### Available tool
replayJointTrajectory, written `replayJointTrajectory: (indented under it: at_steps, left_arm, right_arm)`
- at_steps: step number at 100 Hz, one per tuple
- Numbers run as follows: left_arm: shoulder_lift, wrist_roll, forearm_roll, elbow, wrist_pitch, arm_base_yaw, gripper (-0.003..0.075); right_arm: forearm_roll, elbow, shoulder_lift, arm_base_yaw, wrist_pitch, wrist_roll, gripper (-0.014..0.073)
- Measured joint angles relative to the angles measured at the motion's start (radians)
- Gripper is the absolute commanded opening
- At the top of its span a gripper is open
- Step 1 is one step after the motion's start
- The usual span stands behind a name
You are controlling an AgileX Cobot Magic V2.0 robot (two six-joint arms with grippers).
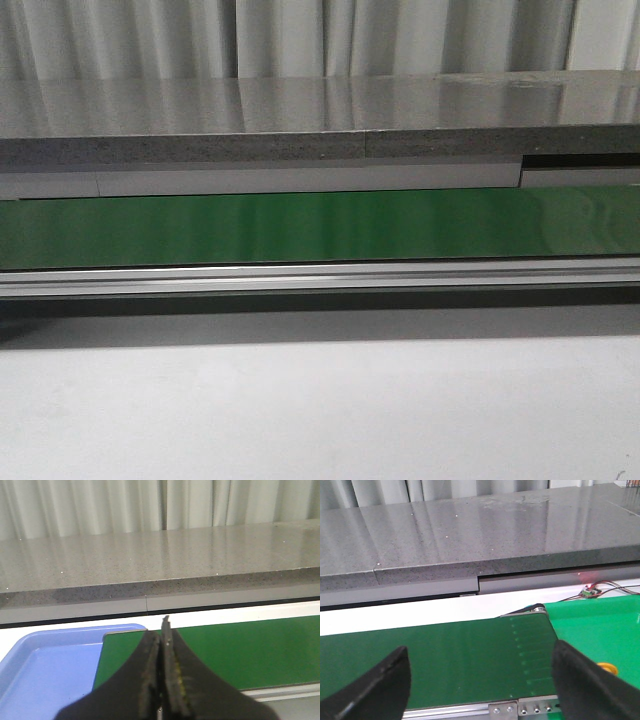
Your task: Move button from left to right
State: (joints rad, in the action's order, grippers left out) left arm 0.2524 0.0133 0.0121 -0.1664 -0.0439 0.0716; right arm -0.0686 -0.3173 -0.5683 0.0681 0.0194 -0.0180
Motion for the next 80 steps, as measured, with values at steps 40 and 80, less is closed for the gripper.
replayJointTrajectory:
  at_steps: [40,80]
  left_arm:
    - [0.000,0.000,0.000,0.000,0.000,0.000,-0.0021]
    - [0.000,0.000,0.000,0.000,0.000,0.000,-0.0021]
  right_arm:
    - [0.000,0.004,0.001,0.000,-0.027,0.000,-0.0067]
    - [0.000,0.004,0.001,0.000,-0.027,-0.002,-0.0068]
